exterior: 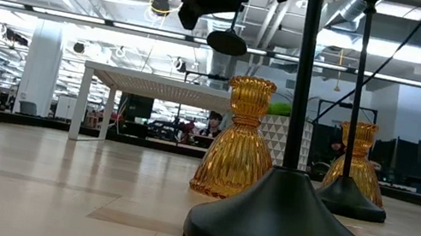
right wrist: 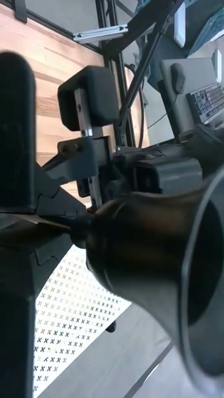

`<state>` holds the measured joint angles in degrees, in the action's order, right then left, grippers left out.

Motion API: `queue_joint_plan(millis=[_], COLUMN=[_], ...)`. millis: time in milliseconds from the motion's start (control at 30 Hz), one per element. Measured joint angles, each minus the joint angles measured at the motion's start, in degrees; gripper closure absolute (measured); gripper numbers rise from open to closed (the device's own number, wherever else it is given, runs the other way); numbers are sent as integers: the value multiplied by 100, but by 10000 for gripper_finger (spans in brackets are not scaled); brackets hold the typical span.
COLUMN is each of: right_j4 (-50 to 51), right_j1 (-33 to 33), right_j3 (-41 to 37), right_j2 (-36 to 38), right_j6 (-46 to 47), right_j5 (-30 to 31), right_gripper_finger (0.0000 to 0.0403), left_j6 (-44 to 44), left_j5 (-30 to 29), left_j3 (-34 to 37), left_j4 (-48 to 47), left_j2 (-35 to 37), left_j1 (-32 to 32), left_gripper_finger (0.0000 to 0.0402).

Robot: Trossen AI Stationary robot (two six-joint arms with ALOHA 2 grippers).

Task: Pick & Place candle stick holders
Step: Put the top black candle holder on the shelf

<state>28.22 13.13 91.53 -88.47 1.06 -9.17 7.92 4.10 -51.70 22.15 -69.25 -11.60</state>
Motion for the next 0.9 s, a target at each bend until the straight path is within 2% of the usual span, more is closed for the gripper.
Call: queue_joint_plan(millis=[300, 633, 767, 900], right_j4=[-45, -38, -39, -23], right_j1=[0, 2, 1, 4], right_j3=[0, -2, -2, -2], right_j2=[0, 0, 0, 0], right_j6=[2, 32, 36, 87], right_j5=[0, -16, -16, 12], right_gripper_finger=[400, 400, 398, 377], left_j6=[23, 107, 113, 270], left_j5=[-1, 4, 24, 33], left_j3=[1, 2, 2, 2], left_j4=[193, 193, 193, 191], left_j2=[0, 0, 0, 19], left_j1=[1, 1, 2, 2], left_gripper_finger=[303, 382, 384, 385])
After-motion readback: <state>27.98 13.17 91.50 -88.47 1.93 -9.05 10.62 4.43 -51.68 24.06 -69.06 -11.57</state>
